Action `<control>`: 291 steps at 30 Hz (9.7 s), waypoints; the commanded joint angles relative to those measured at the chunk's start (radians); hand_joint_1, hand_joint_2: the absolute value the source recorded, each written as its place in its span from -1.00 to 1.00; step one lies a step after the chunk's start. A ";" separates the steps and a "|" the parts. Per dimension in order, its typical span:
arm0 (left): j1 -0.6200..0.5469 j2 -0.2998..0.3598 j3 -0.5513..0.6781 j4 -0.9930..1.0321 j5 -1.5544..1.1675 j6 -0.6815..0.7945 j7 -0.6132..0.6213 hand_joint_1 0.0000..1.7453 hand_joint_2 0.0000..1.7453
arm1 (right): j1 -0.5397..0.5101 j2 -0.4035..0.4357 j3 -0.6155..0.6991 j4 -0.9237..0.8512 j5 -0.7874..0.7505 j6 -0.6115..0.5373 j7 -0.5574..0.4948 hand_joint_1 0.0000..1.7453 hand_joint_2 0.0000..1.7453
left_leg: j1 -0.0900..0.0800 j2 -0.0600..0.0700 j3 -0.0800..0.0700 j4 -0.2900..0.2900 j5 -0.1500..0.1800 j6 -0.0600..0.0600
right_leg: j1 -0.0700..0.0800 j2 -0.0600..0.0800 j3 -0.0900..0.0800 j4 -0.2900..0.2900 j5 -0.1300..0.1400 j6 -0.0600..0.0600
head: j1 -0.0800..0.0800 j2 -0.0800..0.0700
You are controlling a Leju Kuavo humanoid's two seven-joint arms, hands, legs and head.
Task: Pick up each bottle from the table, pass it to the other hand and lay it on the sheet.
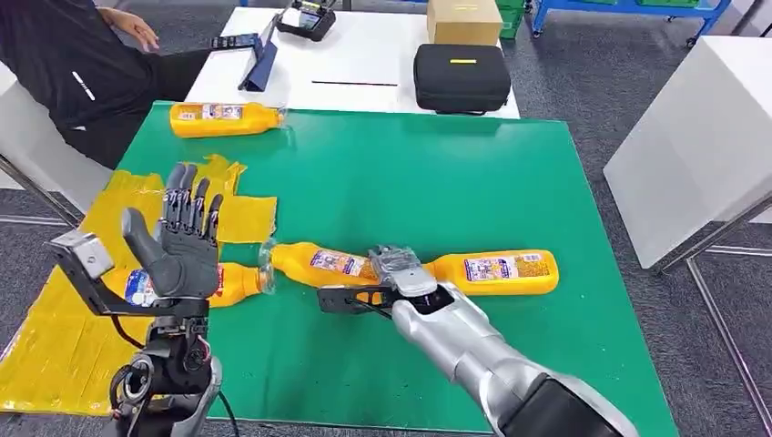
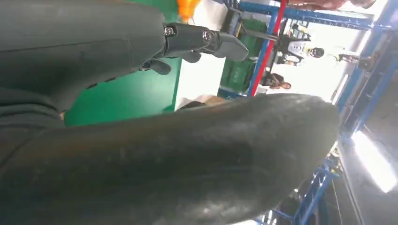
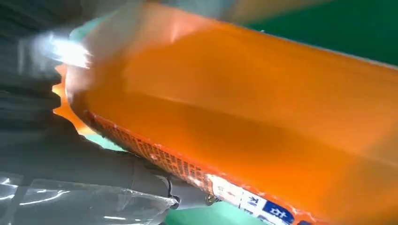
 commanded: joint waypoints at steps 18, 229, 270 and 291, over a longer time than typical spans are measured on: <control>0.022 0.000 0.033 0.020 -0.022 0.012 0.012 -1.00 -1.00 | 0.033 -0.025 -0.115 -0.066 -0.123 -0.414 -0.041 1.00 1.00 | 0.000 -0.002 0.003 0.001 -0.001 0.001 | 0.001 0.000 0.007 0.002 -0.001 -0.007 | 0.000 0.000; 0.387 0.216 -0.013 -0.149 0.162 0.027 -0.093 -1.00 -1.00 | 0.945 -0.694 -0.771 -1.298 0.225 -0.225 -0.077 -1.00 1.00 | -0.002 -0.002 -0.007 -0.001 -0.005 0.004 | -0.001 -0.003 -0.001 -0.004 -0.003 0.000 | 0.000 0.000; 0.390 0.222 0.046 -0.153 0.215 -0.007 -0.152 -1.00 -1.00 | 0.451 -0.894 -0.179 -0.873 0.000 -0.290 -0.094 -1.00 1.00 | -0.002 0.000 -0.004 -0.001 -0.004 0.005 | -0.001 -0.001 0.004 -0.003 -0.002 0.000 | 0.000 0.000; 0.384 0.220 0.082 -0.174 0.247 0.005 -0.157 -1.00 -1.00 | 0.356 -0.755 -0.040 -0.748 -0.075 -0.197 -0.182 -1.00 1.00 | -0.001 0.000 -0.005 -0.001 -0.004 0.004 | 0.000 -0.002 0.004 -0.004 -0.002 0.000 | 0.000 0.000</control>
